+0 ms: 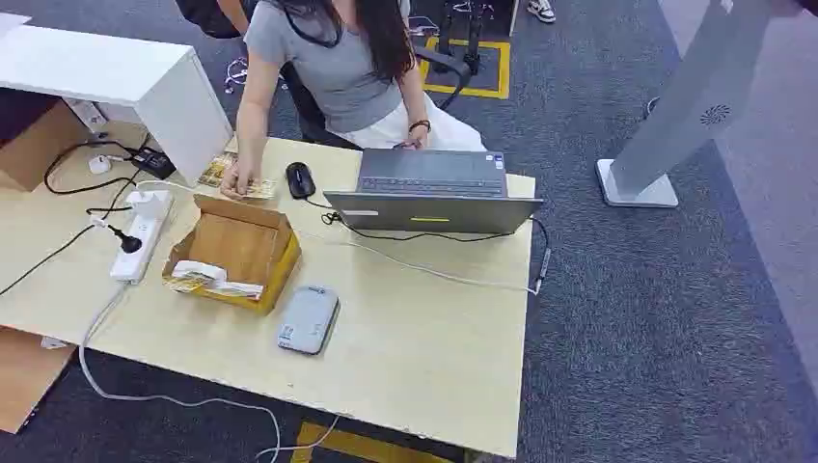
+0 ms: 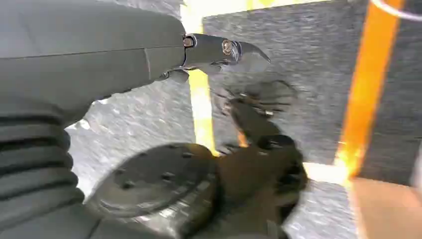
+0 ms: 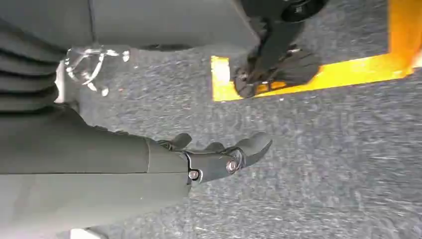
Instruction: Pass the card to the sensor for recognition and then transmit it.
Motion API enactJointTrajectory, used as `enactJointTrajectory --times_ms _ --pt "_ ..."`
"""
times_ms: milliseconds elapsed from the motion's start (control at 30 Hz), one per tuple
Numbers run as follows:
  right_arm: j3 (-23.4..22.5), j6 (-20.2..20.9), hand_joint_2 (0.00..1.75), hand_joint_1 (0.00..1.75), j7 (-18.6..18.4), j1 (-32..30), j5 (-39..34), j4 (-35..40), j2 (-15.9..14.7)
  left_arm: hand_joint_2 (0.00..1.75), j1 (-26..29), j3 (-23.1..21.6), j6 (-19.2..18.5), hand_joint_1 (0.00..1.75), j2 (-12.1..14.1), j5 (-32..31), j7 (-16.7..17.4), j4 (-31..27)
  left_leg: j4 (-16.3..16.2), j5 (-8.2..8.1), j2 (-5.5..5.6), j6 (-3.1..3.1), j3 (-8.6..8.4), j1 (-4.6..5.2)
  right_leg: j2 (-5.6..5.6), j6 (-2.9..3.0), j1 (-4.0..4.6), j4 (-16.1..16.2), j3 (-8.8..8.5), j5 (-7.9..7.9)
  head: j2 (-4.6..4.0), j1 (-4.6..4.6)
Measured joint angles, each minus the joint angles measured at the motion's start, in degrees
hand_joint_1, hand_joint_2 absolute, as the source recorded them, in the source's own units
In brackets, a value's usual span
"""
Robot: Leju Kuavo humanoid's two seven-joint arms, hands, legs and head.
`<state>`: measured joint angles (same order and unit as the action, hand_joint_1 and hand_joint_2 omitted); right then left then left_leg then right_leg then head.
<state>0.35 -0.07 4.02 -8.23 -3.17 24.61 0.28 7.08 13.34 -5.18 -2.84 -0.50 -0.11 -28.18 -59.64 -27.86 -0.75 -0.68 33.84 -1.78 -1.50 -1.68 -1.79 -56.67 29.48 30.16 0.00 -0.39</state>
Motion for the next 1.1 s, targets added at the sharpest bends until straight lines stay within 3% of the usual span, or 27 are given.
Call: enactJointTrajectory --times_ms 467,500,733,1100 --pt "-3.7 0.0 0.0 0.0 6.0 -1.1 -3.1 6.6 2.2 0.0 -3.1 25.9 -9.7 0.0 -5.2 -1.2 -0.2 -9.4 0.0 0.0 0.0 0.0 0.01 0.0 0.0 0.0 0.0 0.0 0.0 0.0 0.0 -0.02" --pt "-3.9 0.0 0.0 0.0 6.3 -1.2 -3.3 7.0 2.4 1.75 -3.2 27.6 -10.3 0.0 -5.6 -1.4 -0.3 -10.0 0.0 0.0 0.0 0.0 0.01 0.0 0.0 0.0 0.0 0.0 0.0 0.0 0.0 0.0" --pt "-8.0 -3.0 0.0 0.0 6.6 -1.6 -1.5 8.0 3.9 1.75 -3.9 37.9 -14.9 0.0 -8.6 -1.8 -2.2 -17.7 0.0 0.0 0.0 0.0 0.02 0.0 0.0 0.0 0.0 0.0 0.01 0.0 0.0 -0.02" --pt "-14.9 -11.4 0.0 0.0 -1.2 -1.8 7.5 6.4 6.3 1.75 -1.0 39.3 -15.7 0.0 -12.3 4.8 -4.2 -32.2 0.0 0.0 0.0 0.0 0.03 0.0 0.0 0.01 0.0 0.0 -0.02 0.02 0.0 0.02"
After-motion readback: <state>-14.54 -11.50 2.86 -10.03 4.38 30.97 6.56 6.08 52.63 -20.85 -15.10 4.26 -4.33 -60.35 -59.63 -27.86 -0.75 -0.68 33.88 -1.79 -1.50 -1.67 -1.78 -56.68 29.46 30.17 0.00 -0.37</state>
